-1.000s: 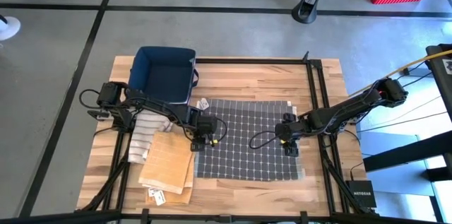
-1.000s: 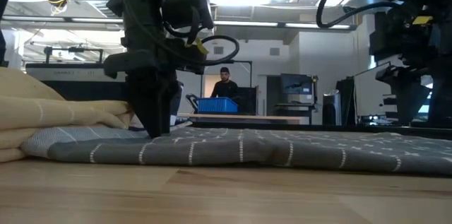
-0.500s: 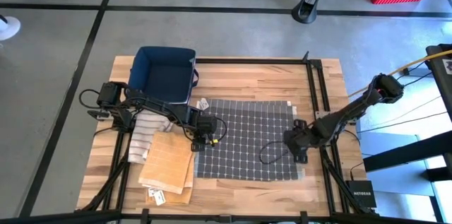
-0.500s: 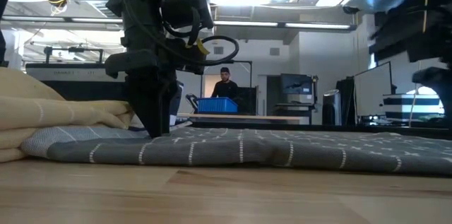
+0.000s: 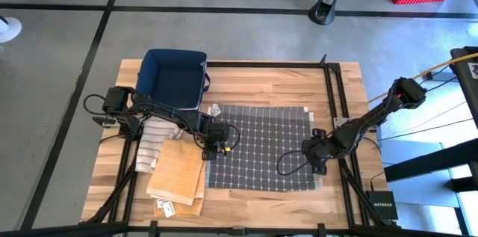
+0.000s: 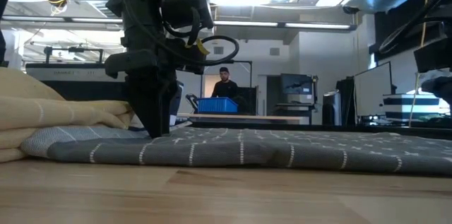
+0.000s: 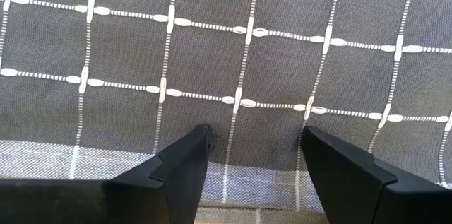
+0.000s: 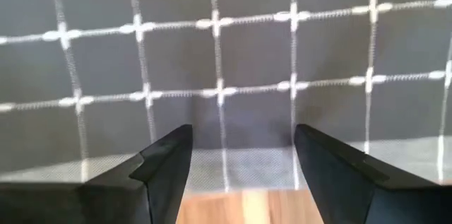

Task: Fold towel
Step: Fold the gray pattern towel

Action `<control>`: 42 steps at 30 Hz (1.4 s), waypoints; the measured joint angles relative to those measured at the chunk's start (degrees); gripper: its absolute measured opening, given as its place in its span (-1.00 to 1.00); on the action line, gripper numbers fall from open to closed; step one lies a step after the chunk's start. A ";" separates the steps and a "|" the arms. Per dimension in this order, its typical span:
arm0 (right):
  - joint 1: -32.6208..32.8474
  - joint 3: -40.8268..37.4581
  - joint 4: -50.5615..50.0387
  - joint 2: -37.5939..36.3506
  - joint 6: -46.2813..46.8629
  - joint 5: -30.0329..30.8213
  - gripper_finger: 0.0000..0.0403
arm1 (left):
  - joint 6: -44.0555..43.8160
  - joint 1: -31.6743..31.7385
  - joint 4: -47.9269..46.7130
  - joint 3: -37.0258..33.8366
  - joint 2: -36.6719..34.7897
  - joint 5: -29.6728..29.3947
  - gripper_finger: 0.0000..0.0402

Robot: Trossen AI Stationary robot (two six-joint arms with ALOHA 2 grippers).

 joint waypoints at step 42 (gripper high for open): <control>0.05 -4.33 0.89 -0.31 0.02 2.40 -0.94 | -0.42 -0.70 -2.57 0.04 0.02 0.97 -0.81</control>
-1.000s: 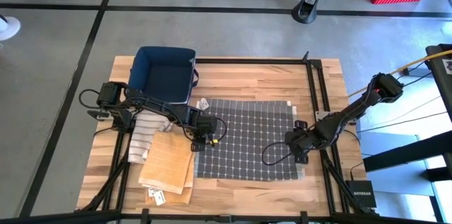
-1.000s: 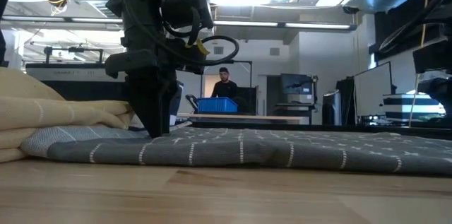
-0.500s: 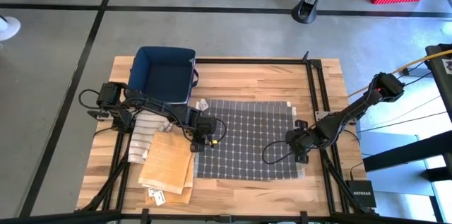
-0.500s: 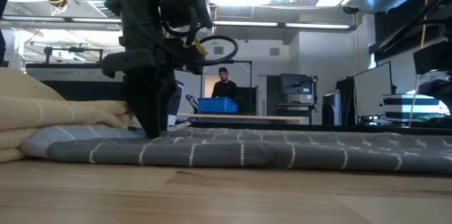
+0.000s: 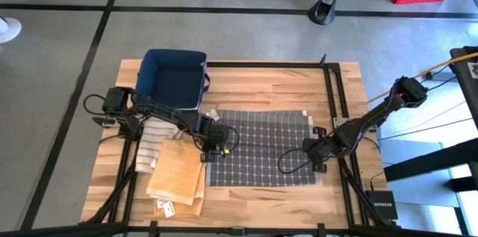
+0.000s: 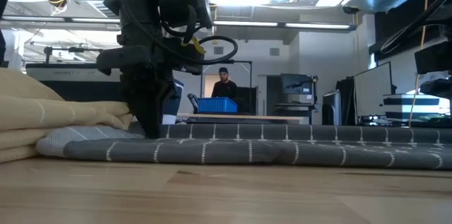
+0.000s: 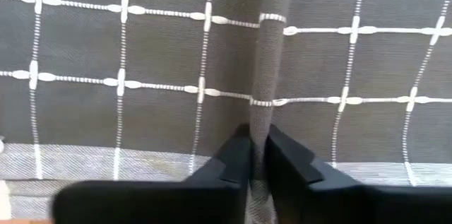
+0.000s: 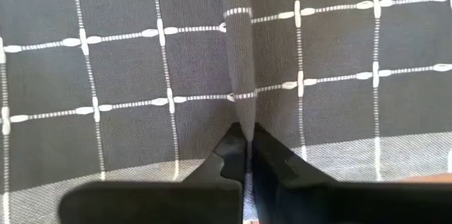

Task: Fold towel
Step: Fold the gray pattern towel

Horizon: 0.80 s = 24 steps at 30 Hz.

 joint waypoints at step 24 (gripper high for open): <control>0.02 25.93 -28.14 -1.76 -0.12 13.56 -0.98 | -4.43 -5.11 -10.88 12.02 -16.46 -9.53 -0.99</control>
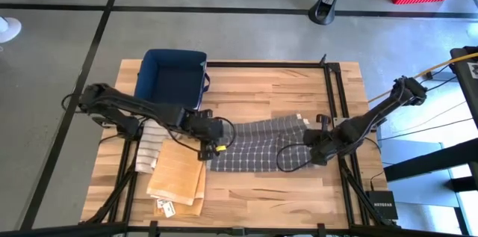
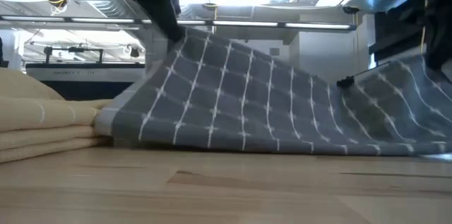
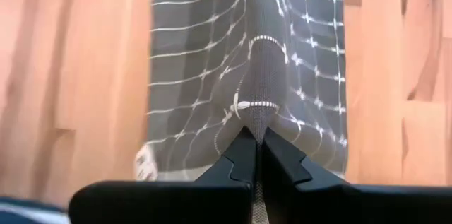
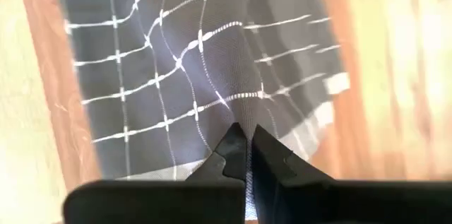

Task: Fold towel
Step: Fold the gray pattern towel

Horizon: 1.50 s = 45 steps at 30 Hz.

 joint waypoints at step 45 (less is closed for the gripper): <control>27.45 -7.83 21.92 16.23 21.54 -0.15 -0.93 | -17.63 -19.44 6.17 -8.17 10.98 -10.29 -0.99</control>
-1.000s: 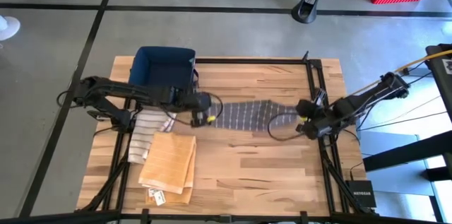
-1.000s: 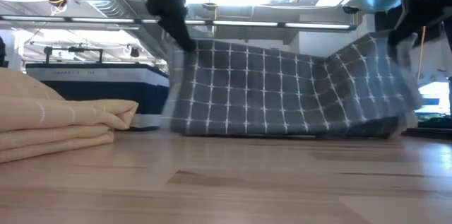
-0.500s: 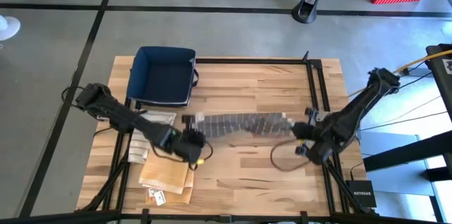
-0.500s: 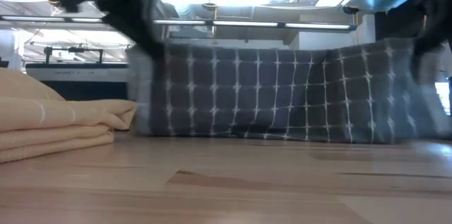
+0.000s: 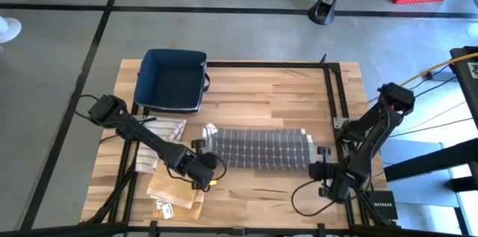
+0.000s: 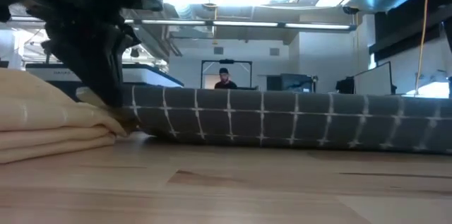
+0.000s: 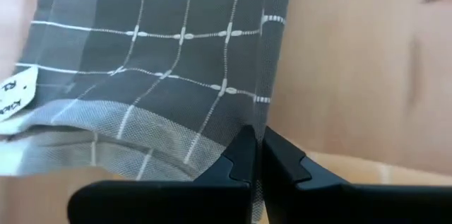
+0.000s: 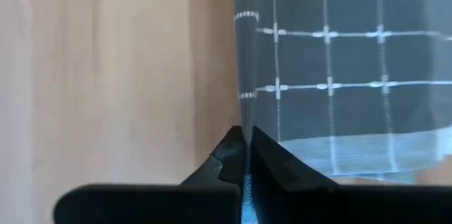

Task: Fold towel
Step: Fold the gray pattern towel

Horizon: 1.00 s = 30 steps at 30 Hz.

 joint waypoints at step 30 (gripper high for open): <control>-7.85 3.45 6.12 0.14 -9.71 24.39 -0.17 | 6.02 9.06 15.57 4.77 2.80 0.63 -0.26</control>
